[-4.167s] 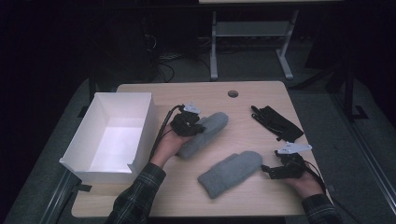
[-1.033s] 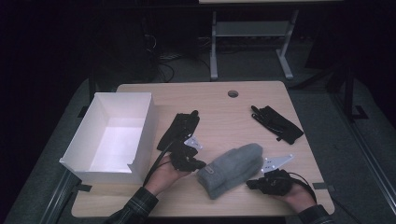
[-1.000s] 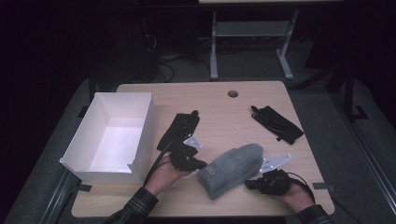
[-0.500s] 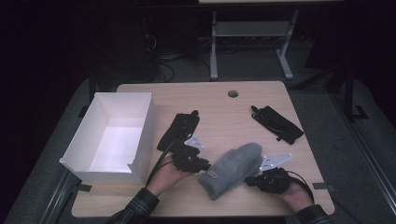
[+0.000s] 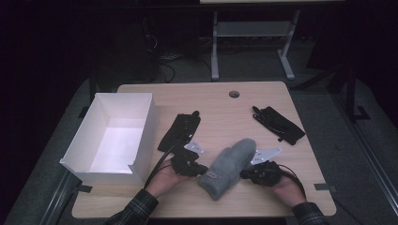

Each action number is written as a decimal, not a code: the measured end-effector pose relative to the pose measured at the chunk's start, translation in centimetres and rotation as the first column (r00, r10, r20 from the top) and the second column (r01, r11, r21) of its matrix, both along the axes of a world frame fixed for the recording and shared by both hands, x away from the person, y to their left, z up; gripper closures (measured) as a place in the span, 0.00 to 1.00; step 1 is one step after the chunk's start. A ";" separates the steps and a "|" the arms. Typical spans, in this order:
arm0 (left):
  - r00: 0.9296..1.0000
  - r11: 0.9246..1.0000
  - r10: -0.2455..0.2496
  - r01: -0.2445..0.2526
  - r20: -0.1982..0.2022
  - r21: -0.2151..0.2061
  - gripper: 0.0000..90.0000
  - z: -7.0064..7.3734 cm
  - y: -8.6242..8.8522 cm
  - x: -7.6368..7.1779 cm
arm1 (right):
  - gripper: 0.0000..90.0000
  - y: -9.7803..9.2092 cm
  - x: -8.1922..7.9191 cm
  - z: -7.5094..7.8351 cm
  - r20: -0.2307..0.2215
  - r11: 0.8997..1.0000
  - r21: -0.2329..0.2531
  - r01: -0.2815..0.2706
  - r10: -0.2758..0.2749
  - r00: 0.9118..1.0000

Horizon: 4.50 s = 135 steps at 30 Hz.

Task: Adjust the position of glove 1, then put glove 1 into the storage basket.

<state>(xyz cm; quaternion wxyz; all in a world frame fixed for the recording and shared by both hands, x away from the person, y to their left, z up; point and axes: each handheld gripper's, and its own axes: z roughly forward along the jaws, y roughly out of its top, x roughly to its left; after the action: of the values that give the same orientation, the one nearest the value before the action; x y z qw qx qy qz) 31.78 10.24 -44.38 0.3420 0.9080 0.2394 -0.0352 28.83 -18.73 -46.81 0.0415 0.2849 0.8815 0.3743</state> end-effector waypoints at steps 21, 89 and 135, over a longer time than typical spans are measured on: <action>0.993 0.993 0.114 -0.114 0.031 -0.009 0.80 0.8 2.0 -0.1 | 0.79 1.3 2.5 0.1 0.057 0.999 -0.013 0.034 -0.033 0.998; 0.998 0.994 0.010 -0.016 -0.059 -0.111 0.82 -1.7 -6.0 5.0 | 0.21 -5.6 2.0 -1.3 0.116 0.972 -0.006 0.234 -0.232 0.966; 0.959 0.964 0.204 -0.162 0.195 -0.213 0.85 20.4 6.8 5.1 | 0.21 -5.6 2.1 -1.4 0.119 0.970 -0.005 0.245 -0.242 0.963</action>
<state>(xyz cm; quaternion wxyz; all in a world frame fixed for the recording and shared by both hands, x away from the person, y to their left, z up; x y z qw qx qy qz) 36.90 17.01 -23.99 0.4551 0.8424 0.2796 0.0719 30.91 -24.32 -48.16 0.1417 0.3681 0.8394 0.3738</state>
